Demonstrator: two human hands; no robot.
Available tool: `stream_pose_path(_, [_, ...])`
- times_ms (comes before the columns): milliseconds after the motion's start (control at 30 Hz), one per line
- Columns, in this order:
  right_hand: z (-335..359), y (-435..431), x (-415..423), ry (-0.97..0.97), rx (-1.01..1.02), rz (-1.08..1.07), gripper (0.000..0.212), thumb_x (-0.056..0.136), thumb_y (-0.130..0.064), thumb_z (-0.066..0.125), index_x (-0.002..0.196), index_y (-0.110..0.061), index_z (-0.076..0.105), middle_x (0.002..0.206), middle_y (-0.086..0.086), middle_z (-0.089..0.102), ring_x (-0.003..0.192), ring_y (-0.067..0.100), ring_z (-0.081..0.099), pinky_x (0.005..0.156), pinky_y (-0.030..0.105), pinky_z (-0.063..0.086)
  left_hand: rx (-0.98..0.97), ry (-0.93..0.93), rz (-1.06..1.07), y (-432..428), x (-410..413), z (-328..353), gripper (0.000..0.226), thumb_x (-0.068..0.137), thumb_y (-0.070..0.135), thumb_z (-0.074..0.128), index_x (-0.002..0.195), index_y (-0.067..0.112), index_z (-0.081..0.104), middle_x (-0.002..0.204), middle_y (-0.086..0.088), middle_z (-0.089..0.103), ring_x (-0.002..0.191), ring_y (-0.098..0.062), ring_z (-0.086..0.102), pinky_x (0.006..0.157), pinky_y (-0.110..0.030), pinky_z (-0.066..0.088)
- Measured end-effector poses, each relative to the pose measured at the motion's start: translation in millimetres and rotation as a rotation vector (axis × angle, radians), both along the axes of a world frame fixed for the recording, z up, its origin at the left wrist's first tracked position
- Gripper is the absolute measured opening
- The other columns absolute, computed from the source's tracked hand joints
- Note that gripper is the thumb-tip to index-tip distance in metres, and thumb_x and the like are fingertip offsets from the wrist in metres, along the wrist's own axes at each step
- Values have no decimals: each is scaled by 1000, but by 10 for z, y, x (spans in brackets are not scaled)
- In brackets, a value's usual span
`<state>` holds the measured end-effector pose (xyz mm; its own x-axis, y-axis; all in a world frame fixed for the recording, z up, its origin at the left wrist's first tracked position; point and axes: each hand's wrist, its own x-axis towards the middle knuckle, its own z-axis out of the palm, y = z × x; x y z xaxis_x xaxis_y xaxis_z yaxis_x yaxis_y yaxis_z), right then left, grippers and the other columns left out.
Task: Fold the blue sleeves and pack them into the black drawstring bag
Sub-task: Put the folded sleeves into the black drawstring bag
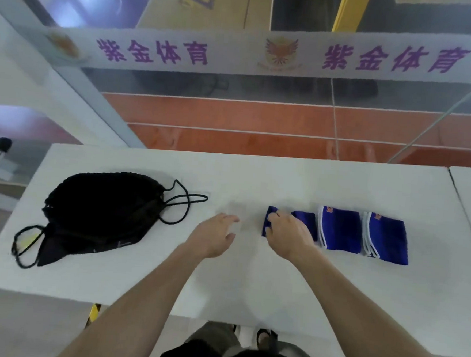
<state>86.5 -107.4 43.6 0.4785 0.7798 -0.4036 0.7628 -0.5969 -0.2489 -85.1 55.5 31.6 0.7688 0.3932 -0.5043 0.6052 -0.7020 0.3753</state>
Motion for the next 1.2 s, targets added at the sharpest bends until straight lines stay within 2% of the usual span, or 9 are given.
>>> stream_pose_path(200, [35,1066,-698,112,97,138,38,110,-34,50,139,-14,64,134,6,64,121,33,67,97,43,56,405,-50,445,919,-1303,184,33,102,28,66,134,21,70,128,-4,62,118,-30,64,99,-44,53])
stream_pose_path(300, [38,1578,-1093,167,182,124,44,109,-37,54,149,-17,56,141,4,60,124,31,64,98,42,55,643,-10,736,1363,-1965,191,48,94,37,75,135,15,64,130,-15,58,119,-41,59,99,-56,50])
stream_pose_path(467, [-28,2638,-1559,116,249,78,64,105,-46,60,159,-16,42,152,8,53,139,33,52,107,47,52,288,104,1178,2082,-2822,72,103,91,72,67,164,14,23,167,-23,28,151,-51,36,113,-71,43])
stream_pose_path(567, [-107,3201,-1716,143,159,93,81,103,-58,59,168,-20,28,160,11,50,143,37,52,109,53,51,-75,-38,1265,2441,-3063,-17,106,90,71,70,168,20,20,163,-21,42,139,-50,54,108,-62,55])
stream_pose_path(667, [-278,3348,-1799,199,35,71,69,110,-58,46,165,-17,35,146,17,61,130,43,62,101,51,52,-242,-59,1184,2651,-2943,-29,97,98,61,71,171,19,25,158,-14,57,141,-43,57,115,-54,51])
stream_pose_path(833, [-588,2594,-1689,246,132,-230,38,115,-43,37,129,-17,60,116,14,73,109,42,69,85,48,55,-251,-16,892,2832,-2230,-66,83,99,63,67,164,20,42,149,-10,66,138,-40,61,116,-52,49])
stream_pose_path(1000, [-489,1466,-1704,415,86,-627,28,115,-39,38,113,-18,57,110,14,72,105,40,69,81,43,50,-255,-15,456,2644,-1060,2,70,104,69,54,156,24,55,147,-5,68,137,-35,63,105,-43,48])
stream_pose_path(1133, [-332,843,-1767,424,42,-821,27,115,-39,38,115,-20,56,118,16,73,112,39,68,82,40,42,-257,28,136,2177,-199,57,75,111,67,41,166,16,45,159,-9,60,145,-36,57,111,-44,46])
stream_pose_path(1200, [-268,613,-1766,491,56,-889,40,112,-52,40,119,-20,63,118,11,75,112,36,69,89,42,50,-210,67,13,1962,87,35,79,112,66,37,170,13,39,157,-11,61,141,-35,60,109,-43,50])
